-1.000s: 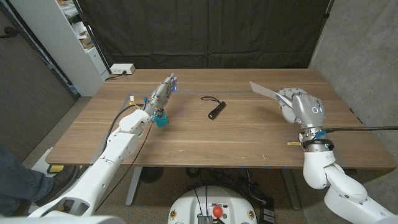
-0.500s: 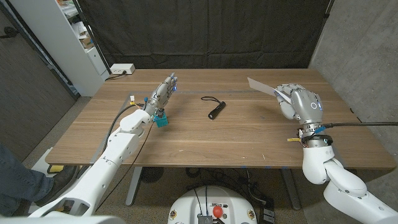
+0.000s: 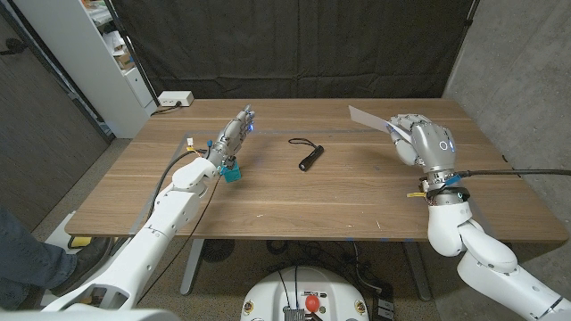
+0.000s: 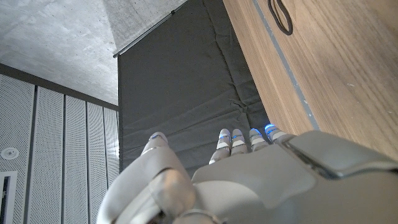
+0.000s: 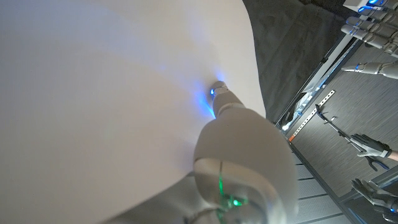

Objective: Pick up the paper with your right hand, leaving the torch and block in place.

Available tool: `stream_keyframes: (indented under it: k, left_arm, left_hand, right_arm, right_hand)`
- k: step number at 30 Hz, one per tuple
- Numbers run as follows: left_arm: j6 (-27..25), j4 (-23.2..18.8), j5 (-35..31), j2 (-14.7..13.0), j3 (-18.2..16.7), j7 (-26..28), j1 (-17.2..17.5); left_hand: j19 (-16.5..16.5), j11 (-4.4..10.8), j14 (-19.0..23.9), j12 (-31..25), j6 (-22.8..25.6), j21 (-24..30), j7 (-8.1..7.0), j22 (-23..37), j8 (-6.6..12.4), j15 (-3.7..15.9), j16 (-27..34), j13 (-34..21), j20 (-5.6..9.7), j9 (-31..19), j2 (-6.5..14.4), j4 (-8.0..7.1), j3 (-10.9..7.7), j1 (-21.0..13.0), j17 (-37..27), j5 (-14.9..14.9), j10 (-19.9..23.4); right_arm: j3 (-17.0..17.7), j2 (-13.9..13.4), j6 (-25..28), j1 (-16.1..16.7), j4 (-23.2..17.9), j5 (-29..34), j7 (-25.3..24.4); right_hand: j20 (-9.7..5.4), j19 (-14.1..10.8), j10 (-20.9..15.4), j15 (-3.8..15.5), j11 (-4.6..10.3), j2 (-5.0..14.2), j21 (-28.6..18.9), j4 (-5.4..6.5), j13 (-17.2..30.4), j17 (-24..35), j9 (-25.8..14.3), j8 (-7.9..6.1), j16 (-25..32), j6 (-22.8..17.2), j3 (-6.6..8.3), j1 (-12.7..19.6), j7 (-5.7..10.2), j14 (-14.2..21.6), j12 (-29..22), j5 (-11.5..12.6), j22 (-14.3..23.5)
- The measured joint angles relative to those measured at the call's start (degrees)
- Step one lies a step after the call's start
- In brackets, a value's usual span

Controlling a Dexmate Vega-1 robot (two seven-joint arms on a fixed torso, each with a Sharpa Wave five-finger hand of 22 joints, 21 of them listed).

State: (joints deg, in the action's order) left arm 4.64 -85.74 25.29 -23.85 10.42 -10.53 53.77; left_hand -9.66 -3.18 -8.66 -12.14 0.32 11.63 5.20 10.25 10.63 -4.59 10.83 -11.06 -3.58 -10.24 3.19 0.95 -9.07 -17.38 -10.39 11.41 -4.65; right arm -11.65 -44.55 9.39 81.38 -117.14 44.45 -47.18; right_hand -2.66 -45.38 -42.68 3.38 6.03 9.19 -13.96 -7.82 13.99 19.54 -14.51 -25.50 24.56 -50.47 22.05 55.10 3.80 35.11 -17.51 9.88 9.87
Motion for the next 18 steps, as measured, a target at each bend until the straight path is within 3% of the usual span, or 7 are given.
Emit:
stream_keyframes:
  k: [18]
  left_arm:
    - [0.0, 0.6, 0.1, -0.1, -0.4, 0.1, 0.0]
  left_hand:
    - [0.0, 0.0, 0.0, 0.0, 0.0, 0.0, 0.0, 0.0, 0.0, 0.0, 0.0, 0.0, 0.0, 0.0, 0.3, 0.24, 0.25, 0.3, 0.0, 0.0, 0.0]
  right_arm:
    - [-1.4, 0.4, -1.2, -2.8, 1.3, 0.4, 0.6]
  right_hand:
    - [0.0, 0.0, -0.3, 0.0, 0.31, -0.01, 0.4, 0.0, 0.3, 0.3, 0.0, -0.09, -0.2, 0.0, 0.0, 0.0, 0.01, 0.0, 0.0, -0.1, 0.0]
